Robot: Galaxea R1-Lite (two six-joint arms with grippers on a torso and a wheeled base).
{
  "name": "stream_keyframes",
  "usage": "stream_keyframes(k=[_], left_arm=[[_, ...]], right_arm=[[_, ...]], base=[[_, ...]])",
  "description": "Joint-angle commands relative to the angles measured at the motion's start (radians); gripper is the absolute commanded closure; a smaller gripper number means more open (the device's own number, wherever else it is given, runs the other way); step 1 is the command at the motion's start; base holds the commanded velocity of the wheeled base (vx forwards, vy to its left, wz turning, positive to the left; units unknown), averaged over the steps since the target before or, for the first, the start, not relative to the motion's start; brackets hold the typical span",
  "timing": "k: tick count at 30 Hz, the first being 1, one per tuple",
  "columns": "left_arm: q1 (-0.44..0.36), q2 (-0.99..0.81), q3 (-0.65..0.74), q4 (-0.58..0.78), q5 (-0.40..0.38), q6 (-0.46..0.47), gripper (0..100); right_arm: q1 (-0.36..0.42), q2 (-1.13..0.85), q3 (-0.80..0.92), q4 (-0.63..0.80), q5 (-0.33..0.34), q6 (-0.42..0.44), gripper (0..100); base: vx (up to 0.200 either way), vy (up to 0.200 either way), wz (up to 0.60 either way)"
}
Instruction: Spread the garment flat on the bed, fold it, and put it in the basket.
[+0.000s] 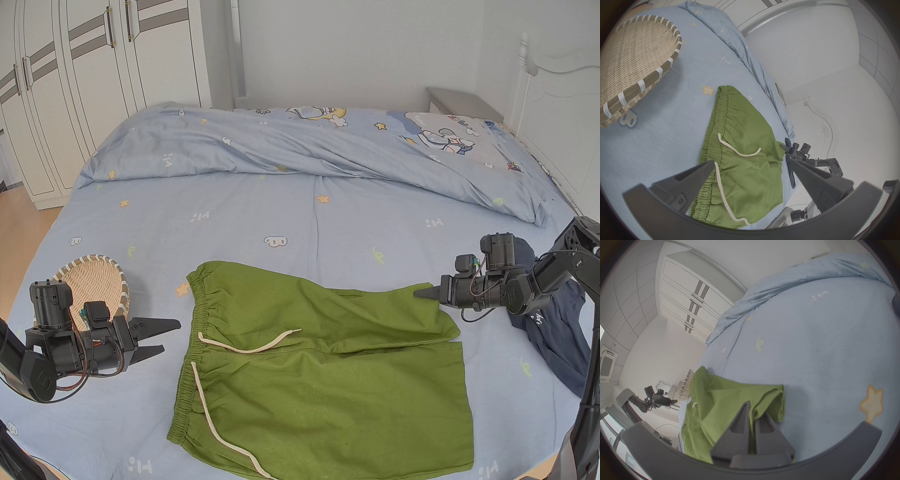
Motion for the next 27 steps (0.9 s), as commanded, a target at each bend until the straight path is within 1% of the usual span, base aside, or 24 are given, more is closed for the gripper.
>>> stream_keyframes(k=[1, 2, 4, 10, 15, 18, 21, 22, 27], left_arm=[[0.000, 0.000, 0.002, 0.000, -0.001, 0.000, 0], [0.000, 0.000, 0.002, 0.000, -0.001, 0.000, 0], [-0.001, 0.000, 0.002, 0.000, -0.001, 0.000, 0], [-0.001, 0.000, 0.005, 0.000, -0.001, 0.000, 0], [-0.006, 0.002, 0.006, 0.000, -0.001, 0.000, 0], [-0.010, 0.000, 0.009, 0.000, 0.000, 0.000, 0], [-0.010, 0.002, 0.009, 0.000, -0.001, 0.000, 0], [-0.010, 0.002, 0.009, 0.000, -0.001, 0.000, 0], [-0.010, 0.000, 0.011, 0.000, -0.001, 0.000, 0]], right_arm=[[0.022, -0.087, 0.130, -0.020, 0.000, -0.051, 100], [0.023, -0.094, 0.140, -0.023, 0.000, -0.054, 100], [0.042, -0.162, 0.237, -0.051, 0.002, -0.077, 100], [0.109, -0.305, 0.444, -0.125, -0.005, -0.080, 100], [0.142, -0.360, 0.518, -0.135, -0.006, -0.082, 100], [0.174, -0.401, 0.581, -0.135, -0.009, -0.103, 100], [0.197, -0.418, 0.617, -0.137, -0.032, -0.114, 100], [0.223, -0.423, 0.643, -0.138, -0.052, -0.122, 100], [0.286, -0.421, 0.699, -0.146, -0.109, -0.140, 100]], base=[[0.000, 0.000, 0.00], [0.000, 0.000, 0.00], [0.000, 0.000, 0.00], [0.000, 0.000, 0.00], [0.000, 0.000, 0.00], [0.000, 0.000, 0.00], [0.000, 0.000, 0.00], [0.000, 0.000, 0.00], [0.000, 0.000, 0.00]])
